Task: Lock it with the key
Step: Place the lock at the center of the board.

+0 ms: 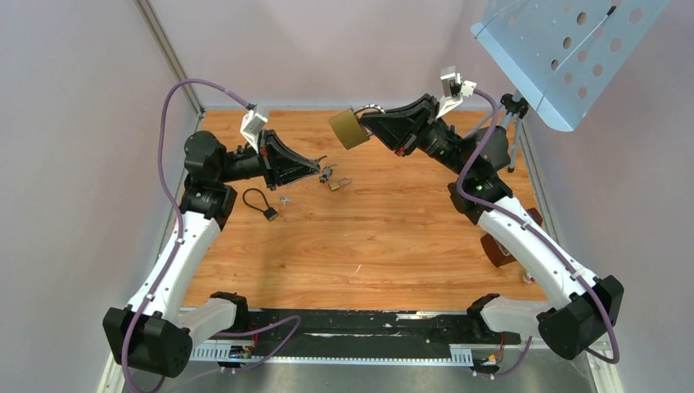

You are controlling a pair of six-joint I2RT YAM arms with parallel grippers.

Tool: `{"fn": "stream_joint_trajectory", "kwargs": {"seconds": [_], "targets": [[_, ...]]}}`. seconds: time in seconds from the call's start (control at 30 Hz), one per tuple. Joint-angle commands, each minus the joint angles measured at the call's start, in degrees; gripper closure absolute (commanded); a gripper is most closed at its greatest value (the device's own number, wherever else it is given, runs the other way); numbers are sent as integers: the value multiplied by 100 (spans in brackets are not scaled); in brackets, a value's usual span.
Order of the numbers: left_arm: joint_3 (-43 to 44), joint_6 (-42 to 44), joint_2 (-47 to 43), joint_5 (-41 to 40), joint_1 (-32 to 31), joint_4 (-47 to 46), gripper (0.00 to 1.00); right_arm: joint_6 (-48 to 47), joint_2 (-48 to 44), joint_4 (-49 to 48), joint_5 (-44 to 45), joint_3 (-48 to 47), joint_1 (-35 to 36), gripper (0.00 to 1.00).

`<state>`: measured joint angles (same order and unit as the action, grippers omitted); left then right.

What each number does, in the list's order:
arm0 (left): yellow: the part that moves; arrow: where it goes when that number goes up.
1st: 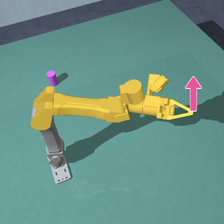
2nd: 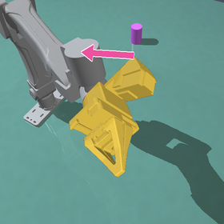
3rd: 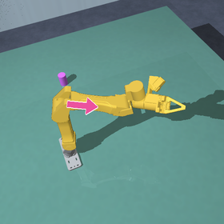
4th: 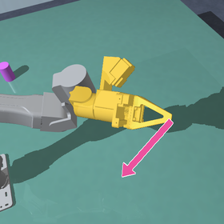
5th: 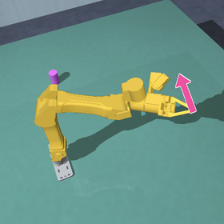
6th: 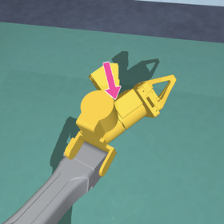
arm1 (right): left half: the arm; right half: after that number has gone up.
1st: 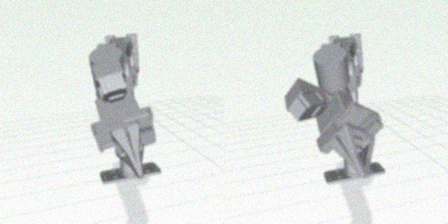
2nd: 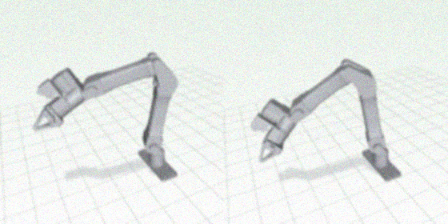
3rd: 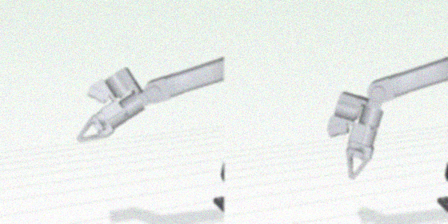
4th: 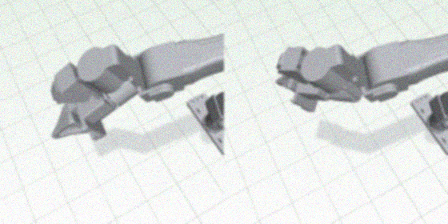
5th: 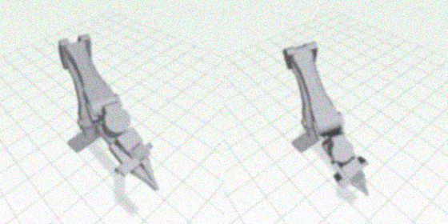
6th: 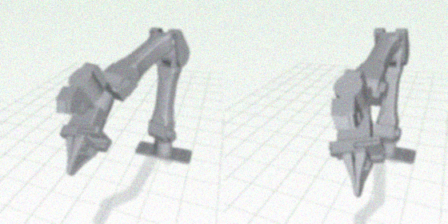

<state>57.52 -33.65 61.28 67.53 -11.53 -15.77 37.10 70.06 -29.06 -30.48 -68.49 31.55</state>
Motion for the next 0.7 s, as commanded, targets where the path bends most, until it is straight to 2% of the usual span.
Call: {"fn": "stream_joint_trajectory", "kwargs": {"seconds": [0.0,0.13,0.23,0.33,0.5,0.67], "targets": [[161,640,93,-443,32,880,100,-186,-295,307,1053,-147,-114,100],[-158,526,499,-1291,-105,1001,100,-352,-206,1561,1851,-85,-231,100],[-571,609,922,-2219,-643,705,100,-229,-82,2233,2120,190,-466,100],[-669,1028,1443,-2727,-1259,557,100,41,-33,2643,2105,621,-743,100],[-894,1448,2292,-2856,-1635,200,100,550,5,2748,1749,1440,-1215,100],[-982,1922,2825,-3131,-1989,225,100,772,553,2682,1290,1619,-1376,100]]}}
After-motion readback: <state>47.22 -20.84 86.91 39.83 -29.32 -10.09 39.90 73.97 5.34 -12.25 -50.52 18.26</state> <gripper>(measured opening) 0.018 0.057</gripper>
